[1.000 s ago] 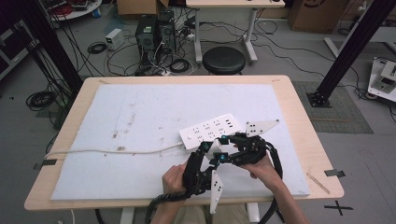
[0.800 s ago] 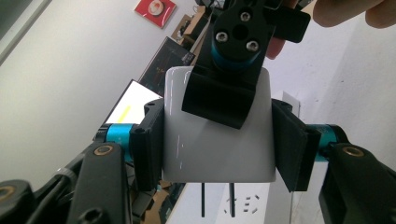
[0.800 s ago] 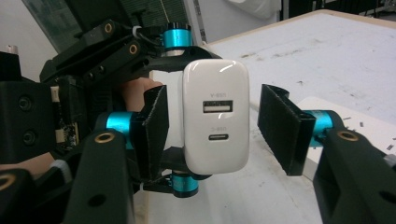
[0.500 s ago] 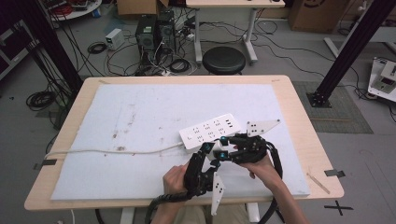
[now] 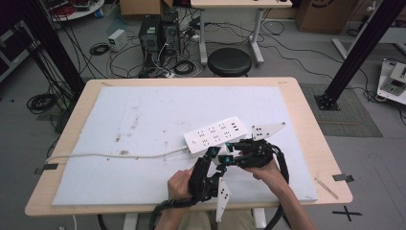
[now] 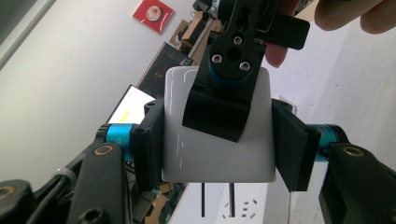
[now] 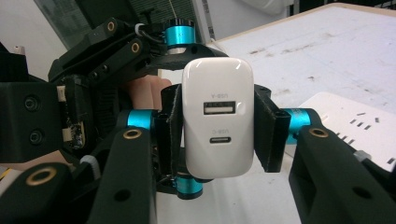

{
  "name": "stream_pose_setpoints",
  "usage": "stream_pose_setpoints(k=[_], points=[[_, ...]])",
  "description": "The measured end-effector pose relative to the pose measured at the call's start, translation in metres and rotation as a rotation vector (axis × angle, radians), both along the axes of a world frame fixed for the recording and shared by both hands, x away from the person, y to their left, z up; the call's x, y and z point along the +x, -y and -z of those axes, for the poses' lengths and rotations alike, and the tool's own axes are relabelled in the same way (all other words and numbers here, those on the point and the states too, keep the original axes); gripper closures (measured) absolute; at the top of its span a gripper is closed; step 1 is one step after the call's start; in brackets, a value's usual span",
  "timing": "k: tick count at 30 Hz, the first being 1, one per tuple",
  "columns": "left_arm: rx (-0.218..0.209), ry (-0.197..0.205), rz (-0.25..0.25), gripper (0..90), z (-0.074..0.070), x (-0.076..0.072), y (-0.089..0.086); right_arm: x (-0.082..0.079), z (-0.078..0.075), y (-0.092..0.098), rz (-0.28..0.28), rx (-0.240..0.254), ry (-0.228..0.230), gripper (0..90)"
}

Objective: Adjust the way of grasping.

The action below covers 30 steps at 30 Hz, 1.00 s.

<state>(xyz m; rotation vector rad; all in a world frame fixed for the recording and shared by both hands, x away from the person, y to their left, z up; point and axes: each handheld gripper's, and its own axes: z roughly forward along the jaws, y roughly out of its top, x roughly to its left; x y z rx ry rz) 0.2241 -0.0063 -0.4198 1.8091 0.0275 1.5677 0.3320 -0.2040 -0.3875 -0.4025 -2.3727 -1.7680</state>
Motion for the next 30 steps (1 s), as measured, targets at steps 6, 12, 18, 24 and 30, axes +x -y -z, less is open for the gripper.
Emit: stream_pose_setpoints(k=[6, 12, 18, 24, 30], points=[[0.003, -0.002, 0.006, 42.5, 0.0000, 0.0001, 0.0001, 0.0009, 0.0002, 0.0004, -0.008, 0.010, -0.006, 61.1], [0.005, -0.004, 0.010, 42.4, 0.0004, 0.0002, 0.0007, 0.0011, 0.0012, 0.0001, -0.013, 0.009, -0.013, 61.4], [0.002, -0.007, 0.018, 42.5, 0.0003, 0.0002, 0.0005, 0.0019, 0.0016, 0.0008, -0.021, 0.010, -0.023, 62.3], [0.003, -0.014, 0.021, 42.5, 0.0004, 0.0005, 0.0005, 0.0016, 0.0017, 0.0011, -0.021, 0.005, -0.015, 63.2], [0.008, -0.017, 0.017, 42.5, 0.0014, 0.0015, 0.0009, -0.0005, 0.0017, 0.0001, 0.003, -0.012, -0.001, 63.4]])
